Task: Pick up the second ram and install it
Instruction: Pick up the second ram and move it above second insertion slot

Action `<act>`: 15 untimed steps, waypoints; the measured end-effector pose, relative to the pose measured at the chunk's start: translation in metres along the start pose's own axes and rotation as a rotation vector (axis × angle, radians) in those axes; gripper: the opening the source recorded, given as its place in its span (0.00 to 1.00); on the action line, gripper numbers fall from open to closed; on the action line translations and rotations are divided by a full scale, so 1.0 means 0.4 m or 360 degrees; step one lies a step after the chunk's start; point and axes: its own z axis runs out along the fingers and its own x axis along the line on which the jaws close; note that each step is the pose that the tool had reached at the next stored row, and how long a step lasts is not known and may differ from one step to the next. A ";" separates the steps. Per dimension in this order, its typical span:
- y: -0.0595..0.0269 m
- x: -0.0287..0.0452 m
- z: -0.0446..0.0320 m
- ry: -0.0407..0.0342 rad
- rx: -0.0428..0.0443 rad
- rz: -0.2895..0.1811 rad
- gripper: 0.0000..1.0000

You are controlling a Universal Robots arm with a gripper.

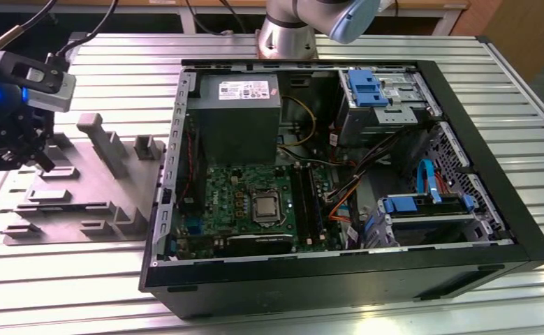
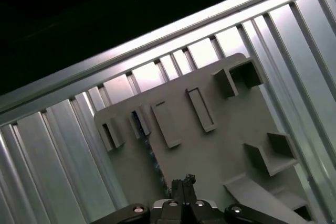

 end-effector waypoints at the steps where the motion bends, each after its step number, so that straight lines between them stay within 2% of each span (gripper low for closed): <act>1: 0.000 0.000 0.001 0.0001 -0.0001 -0.0028 0.10; 10: 0.000 0.000 0.008 0.0013 -0.0009 -0.0285 0.10; 15: -0.001 0.000 0.008 0.0013 -0.0009 -0.0292 0.10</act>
